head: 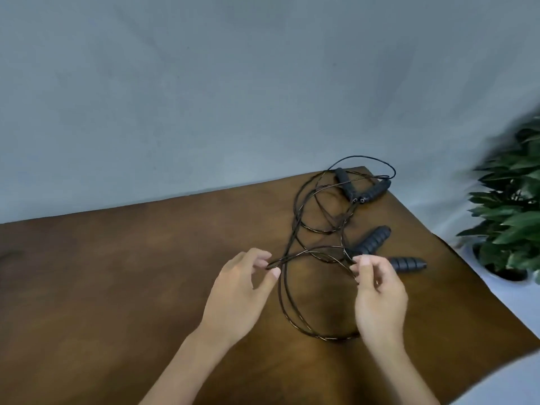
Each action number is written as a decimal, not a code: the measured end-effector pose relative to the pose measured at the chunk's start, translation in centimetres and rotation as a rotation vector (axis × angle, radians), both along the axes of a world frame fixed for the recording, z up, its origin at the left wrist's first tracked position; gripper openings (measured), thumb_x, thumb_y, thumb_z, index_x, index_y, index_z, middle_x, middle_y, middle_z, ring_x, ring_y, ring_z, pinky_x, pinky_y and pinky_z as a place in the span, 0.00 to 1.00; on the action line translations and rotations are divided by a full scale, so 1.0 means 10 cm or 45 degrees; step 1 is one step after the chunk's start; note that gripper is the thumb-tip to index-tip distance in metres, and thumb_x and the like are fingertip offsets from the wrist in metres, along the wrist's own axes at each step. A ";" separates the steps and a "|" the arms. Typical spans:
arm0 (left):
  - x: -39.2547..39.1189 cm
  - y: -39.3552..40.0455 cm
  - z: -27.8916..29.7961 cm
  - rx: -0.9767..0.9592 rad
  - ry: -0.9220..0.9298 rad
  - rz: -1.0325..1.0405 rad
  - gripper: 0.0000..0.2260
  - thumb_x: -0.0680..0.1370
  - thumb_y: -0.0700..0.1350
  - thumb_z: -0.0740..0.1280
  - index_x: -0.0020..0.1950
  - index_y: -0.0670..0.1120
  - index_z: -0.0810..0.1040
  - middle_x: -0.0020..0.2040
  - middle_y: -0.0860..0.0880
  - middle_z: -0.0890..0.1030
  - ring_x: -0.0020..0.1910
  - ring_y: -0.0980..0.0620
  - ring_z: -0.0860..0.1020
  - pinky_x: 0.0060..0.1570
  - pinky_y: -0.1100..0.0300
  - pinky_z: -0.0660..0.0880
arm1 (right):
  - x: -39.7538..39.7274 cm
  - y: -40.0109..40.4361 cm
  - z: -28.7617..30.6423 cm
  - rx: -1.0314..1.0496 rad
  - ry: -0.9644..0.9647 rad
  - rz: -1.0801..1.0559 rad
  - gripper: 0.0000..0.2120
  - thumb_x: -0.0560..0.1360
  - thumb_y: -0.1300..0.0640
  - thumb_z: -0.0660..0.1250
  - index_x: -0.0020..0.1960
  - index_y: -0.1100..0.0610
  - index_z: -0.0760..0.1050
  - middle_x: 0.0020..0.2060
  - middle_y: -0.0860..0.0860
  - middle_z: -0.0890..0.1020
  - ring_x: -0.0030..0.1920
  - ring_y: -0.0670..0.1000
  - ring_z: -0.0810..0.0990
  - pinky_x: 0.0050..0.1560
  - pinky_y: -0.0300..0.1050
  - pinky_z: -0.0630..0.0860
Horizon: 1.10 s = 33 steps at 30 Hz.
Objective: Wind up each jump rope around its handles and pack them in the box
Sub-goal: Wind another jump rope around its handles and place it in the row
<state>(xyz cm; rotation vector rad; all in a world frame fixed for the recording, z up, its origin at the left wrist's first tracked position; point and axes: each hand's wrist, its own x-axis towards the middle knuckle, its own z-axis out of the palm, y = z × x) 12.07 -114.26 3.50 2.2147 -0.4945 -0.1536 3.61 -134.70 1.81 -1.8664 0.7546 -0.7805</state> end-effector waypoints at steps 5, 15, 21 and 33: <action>0.05 -0.42 0.04 0.145 -0.080 -0.190 0.23 0.84 0.59 0.61 0.79 0.59 0.66 0.72 0.62 0.70 0.71 0.59 0.66 0.71 0.56 0.68 | 0.08 -0.74 -0.16 -0.218 0.133 -0.001 0.11 0.84 0.62 0.60 0.57 0.53 0.80 0.51 0.47 0.83 0.54 0.48 0.80 0.54 0.39 0.72; 0.09 -0.74 0.01 0.321 -0.176 -0.265 0.13 0.84 0.58 0.62 0.63 0.57 0.81 0.54 0.62 0.80 0.61 0.58 0.72 0.69 0.55 0.64 | 0.59 -1.43 -0.20 -0.497 0.781 0.803 0.20 0.78 0.61 0.71 0.65 0.43 0.79 0.68 0.46 0.75 0.72 0.55 0.65 0.74 0.54 0.63; -0.02 -0.63 -0.02 0.372 -0.089 -0.401 0.22 0.84 0.60 0.59 0.39 0.49 0.78 0.38 0.55 0.80 0.50 0.59 0.75 0.52 0.61 0.65 | 0.68 -1.54 -0.13 -0.756 1.212 1.109 0.38 0.74 0.60 0.75 0.77 0.38 0.63 0.82 0.47 0.51 0.81 0.54 0.41 0.79 0.58 0.43; 0.02 -0.56 0.08 0.595 -0.118 -0.405 0.28 0.83 0.64 0.56 0.44 0.43 0.82 0.43 0.45 0.83 0.43 0.47 0.81 0.45 0.55 0.77 | 0.74 -1.59 -0.14 -1.290 1.193 1.147 0.30 0.74 0.50 0.72 0.72 0.50 0.63 0.67 0.49 0.72 0.69 0.52 0.68 0.78 0.53 0.56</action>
